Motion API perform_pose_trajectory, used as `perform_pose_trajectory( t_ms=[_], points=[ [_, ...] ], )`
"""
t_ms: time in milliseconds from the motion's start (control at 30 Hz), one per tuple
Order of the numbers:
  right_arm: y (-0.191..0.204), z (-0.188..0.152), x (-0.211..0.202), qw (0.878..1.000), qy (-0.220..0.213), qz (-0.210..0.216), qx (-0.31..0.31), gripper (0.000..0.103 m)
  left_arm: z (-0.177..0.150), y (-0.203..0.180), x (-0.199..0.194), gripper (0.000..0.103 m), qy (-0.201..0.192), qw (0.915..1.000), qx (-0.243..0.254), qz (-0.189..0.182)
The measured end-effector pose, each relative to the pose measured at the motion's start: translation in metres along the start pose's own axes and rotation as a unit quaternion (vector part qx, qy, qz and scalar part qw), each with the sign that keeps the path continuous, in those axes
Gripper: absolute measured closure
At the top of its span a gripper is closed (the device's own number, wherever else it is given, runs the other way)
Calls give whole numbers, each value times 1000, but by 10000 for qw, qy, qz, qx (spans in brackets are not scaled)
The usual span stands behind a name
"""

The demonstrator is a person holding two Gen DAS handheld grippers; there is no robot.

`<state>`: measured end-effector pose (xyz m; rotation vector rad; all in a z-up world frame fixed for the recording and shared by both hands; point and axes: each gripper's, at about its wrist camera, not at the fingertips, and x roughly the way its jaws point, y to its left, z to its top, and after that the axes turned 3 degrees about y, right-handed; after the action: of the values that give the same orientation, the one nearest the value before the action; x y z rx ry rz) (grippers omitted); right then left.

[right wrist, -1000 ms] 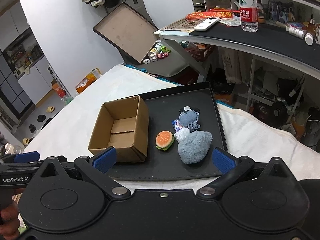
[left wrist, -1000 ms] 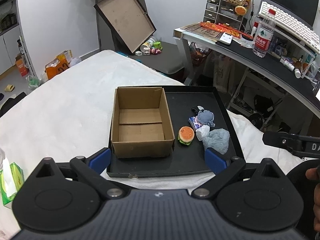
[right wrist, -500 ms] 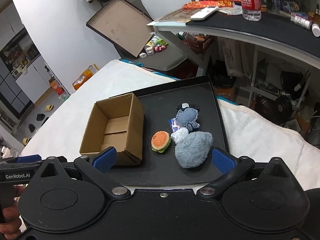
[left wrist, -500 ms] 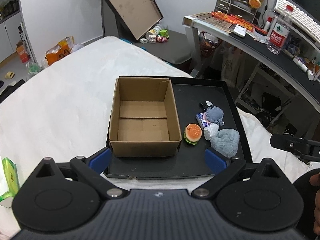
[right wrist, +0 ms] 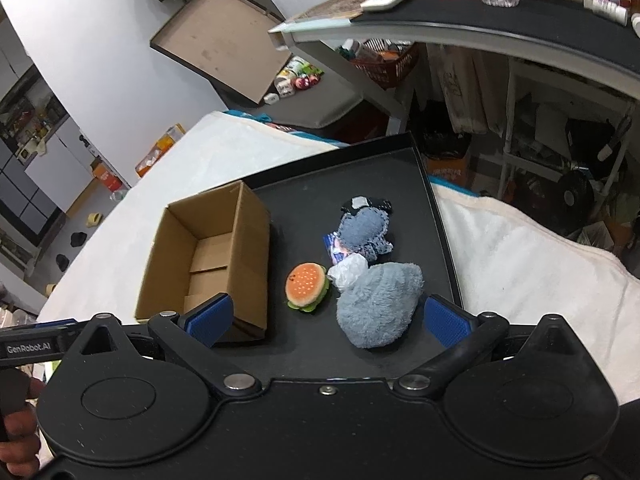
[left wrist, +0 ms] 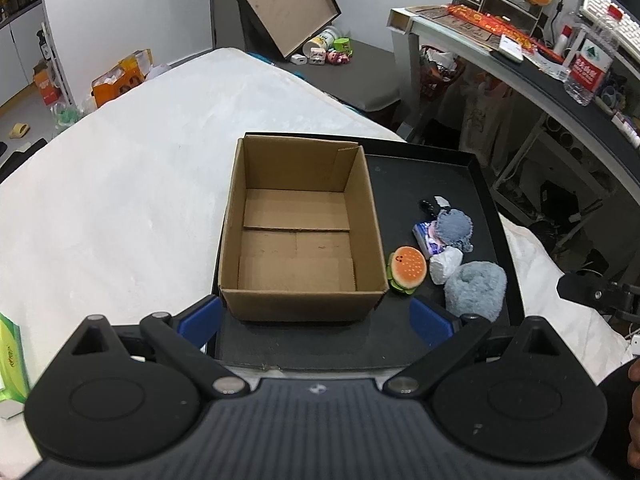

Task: Organize soft objects
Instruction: 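Lower the right tool onto the fluffy grey-blue plush and close it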

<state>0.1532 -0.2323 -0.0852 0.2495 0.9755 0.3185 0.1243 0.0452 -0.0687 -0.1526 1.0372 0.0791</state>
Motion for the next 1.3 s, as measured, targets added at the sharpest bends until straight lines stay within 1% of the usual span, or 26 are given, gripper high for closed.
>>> perform_pose_trajectory(
  t_ms=[367, 800, 1067, 1233, 1267, 1300],
  points=[
    [-14, 11, 42, 9988, 389, -148, 264, 0, 18, 13, 39, 5, 217, 9996, -155, 109],
    [-24, 22, 94, 9944, 850, -378, 493, 0, 38, 38, 81, 7, 335, 9982, -393, 309],
    [-28, 21, 120, 9911, 1115, -458, 573, 0, 42, 54, 106, 17, 445, 9968, -504, 428],
    [-30, 19, 136, 9888, 1270, -523, 592, 0, 41, 62, 119, 33, 519, 9958, -583, 474],
    [-30, 19, 138, 9886, 1281, -544, 575, 0, 41, 63, 122, 34, 537, 9956, -594, 481],
    [-30, 19, 140, 9885, 1288, -569, 552, 0, 41, 64, 126, 38, 560, 9954, -604, 482]
  ],
)
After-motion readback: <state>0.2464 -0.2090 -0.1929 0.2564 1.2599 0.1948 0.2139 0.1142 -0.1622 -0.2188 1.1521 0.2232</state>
